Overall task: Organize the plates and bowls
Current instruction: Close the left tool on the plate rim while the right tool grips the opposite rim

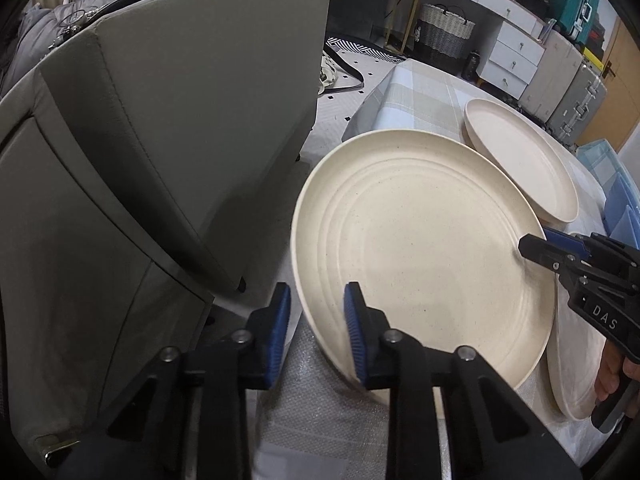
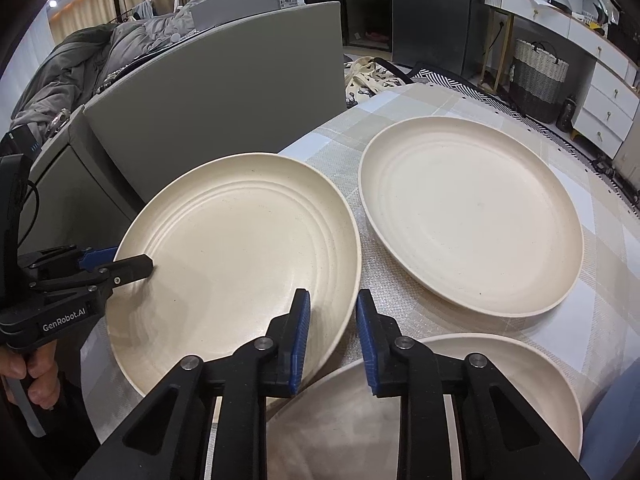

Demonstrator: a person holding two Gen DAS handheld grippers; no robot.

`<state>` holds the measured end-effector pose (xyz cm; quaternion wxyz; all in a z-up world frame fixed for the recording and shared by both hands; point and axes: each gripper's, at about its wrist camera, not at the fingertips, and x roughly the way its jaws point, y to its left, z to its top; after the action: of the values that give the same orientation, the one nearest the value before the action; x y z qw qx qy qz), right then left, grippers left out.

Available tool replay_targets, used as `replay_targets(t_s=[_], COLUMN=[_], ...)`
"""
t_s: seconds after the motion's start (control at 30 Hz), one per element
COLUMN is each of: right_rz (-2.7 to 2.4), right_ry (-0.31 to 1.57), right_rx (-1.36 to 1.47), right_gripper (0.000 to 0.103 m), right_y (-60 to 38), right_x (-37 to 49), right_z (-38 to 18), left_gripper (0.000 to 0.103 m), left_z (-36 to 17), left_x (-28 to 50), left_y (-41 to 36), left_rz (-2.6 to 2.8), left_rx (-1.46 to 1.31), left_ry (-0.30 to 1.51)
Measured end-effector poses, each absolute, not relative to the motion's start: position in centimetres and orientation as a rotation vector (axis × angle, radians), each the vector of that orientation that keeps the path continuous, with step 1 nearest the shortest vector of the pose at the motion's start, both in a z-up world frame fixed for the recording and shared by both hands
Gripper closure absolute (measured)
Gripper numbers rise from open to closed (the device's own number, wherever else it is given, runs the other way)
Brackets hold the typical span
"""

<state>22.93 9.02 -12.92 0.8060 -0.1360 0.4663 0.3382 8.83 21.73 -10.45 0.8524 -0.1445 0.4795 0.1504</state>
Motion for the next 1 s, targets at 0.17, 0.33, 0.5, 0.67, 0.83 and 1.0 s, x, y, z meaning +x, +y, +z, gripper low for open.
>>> replay_targets(t_s=[0.17, 0.33, 0.5, 0.67, 0.83, 1.0], right_rz=[0.711, 0.709, 0.711, 0.703, 0.700, 0.693], right_ry=[0.985, 0.983, 0.969, 0.953, 0.929, 0.905], right_rx=[-0.308, -0.314, -0.313, -0.307, -0.298, -0.293], right_gripper=[0.086, 0.087, 0.087, 0.087, 0.087, 0.087], right_y=[9.0, 9.1, 9.0, 8.7, 8.1, 7.5], right_x=[22.7, 22.6, 22.4, 22.1, 21.5, 20.7], right_z=[-13.0, -12.9, -12.4, -11.6, -10.4, -8.9], left_gripper=[0.086, 0.086, 0.086, 0.086, 0.086, 0.086], left_z=[-10.3, -10.1, -9.6, -8.7, -8.1, -6.9], left_x=[9.0, 8.9, 8.5, 8.2, 7.4, 7.0], left_y=[21.5, 21.6, 21.6, 21.1, 20.9, 20.7], left_rz=[0.317, 0.327, 0.332, 0.336, 0.334, 0.330], left_rx=[-0.283, -0.280, -0.287, -0.271, -0.276, -0.275], left_ry=[1.009, 0.999, 0.984, 0.956, 0.933, 0.904])
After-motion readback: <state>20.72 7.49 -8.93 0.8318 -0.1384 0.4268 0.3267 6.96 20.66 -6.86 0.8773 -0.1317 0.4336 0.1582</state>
